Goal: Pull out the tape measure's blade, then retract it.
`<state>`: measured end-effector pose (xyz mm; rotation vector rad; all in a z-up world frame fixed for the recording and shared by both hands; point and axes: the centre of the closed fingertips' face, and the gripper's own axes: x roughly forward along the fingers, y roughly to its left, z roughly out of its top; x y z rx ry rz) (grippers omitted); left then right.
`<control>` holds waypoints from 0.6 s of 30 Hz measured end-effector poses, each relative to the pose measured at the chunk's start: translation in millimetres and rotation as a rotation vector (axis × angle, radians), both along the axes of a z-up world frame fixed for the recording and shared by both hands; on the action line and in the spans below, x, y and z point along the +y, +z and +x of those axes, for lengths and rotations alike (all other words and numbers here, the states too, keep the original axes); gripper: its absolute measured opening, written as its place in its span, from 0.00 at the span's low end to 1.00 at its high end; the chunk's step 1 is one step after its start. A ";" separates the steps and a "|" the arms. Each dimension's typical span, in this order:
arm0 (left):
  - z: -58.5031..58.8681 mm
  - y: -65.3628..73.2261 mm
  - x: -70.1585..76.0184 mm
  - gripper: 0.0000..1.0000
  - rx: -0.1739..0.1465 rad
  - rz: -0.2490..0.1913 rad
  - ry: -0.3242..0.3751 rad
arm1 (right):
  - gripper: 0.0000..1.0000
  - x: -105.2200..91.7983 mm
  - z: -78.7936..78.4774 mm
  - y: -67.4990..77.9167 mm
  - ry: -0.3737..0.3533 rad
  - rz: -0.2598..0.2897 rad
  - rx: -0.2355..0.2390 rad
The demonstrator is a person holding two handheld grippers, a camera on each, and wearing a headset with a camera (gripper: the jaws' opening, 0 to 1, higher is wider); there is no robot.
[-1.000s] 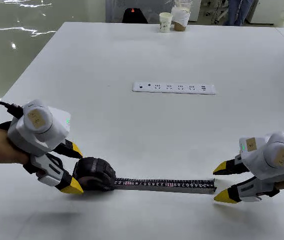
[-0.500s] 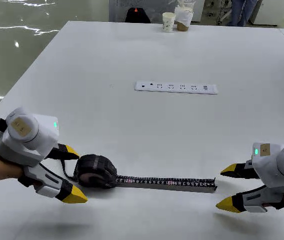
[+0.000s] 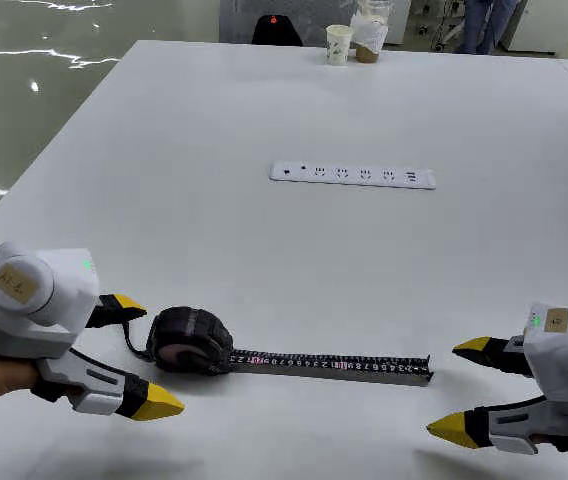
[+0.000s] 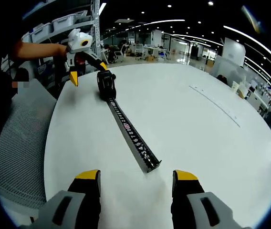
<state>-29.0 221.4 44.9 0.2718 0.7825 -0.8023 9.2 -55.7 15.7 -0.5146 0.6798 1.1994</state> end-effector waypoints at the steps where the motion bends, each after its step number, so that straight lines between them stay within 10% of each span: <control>1: -0.6 0.3 0.0 0.78 -0.002 -0.004 0.007 | 0.59 0.2 -0.5 0.2 -0.003 0.005 -0.001; 18: -13.0 9.6 -5.4 0.87 -0.079 -0.087 0.166 | 0.72 8.3 -12.7 9.9 -0.115 0.080 -0.019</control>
